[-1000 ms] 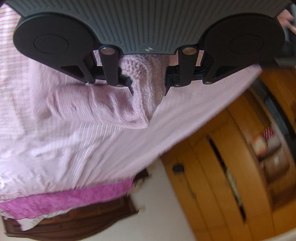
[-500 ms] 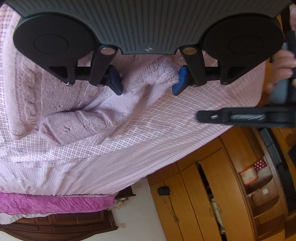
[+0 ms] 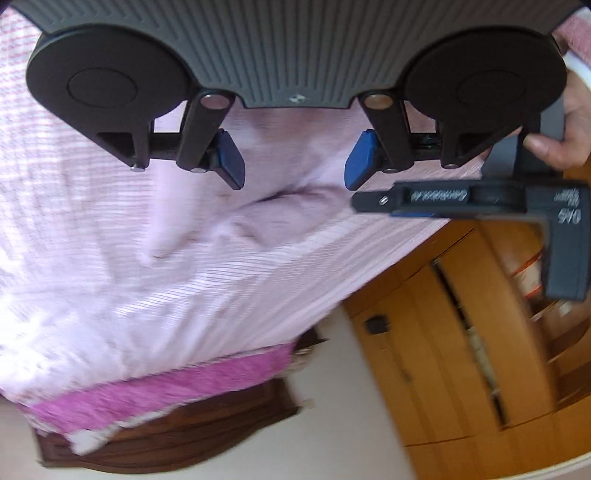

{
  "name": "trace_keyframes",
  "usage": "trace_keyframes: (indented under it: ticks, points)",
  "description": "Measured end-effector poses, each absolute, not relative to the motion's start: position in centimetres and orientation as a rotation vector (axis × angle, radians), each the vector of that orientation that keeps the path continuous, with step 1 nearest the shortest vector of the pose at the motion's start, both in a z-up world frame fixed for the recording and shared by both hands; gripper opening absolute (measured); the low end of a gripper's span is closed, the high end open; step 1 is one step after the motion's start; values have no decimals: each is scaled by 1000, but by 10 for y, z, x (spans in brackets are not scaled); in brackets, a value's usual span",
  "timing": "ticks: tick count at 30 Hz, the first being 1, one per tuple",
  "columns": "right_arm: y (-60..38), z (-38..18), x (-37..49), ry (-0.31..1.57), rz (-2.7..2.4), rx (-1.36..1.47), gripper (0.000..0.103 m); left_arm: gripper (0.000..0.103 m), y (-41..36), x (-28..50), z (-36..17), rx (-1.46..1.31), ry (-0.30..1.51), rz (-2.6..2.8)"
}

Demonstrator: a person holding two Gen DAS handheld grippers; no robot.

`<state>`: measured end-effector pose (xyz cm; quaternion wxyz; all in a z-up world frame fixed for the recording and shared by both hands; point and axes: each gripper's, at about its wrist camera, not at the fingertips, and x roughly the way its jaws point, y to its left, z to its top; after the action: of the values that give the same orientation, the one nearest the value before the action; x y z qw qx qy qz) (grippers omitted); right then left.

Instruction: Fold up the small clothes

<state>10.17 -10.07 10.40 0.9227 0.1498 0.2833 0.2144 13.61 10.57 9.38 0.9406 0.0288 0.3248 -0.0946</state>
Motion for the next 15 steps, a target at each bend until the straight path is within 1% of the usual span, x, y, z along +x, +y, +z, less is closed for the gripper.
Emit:
trace_keyframes:
  ticks: [6, 12, 13, 14, 15]
  points:
    - [-141, 88, 112, 590, 353, 413, 68, 56, 75, 163, 72, 135, 690, -209]
    - [-164, 63, 117, 614, 309, 499, 68, 55, 64, 182, 51, 134, 681, -209]
    - [-166, 60, 117, 618, 310, 506, 68, 37, 65, 182, 49, 124, 673, -206]
    - [-167, 58, 117, 620, 313, 512, 68, 14, 68, 183, 49, 107, 671, -200]
    - [-164, 57, 118, 620, 317, 514, 68, 14, 73, 184, 50, 83, 668, -189]
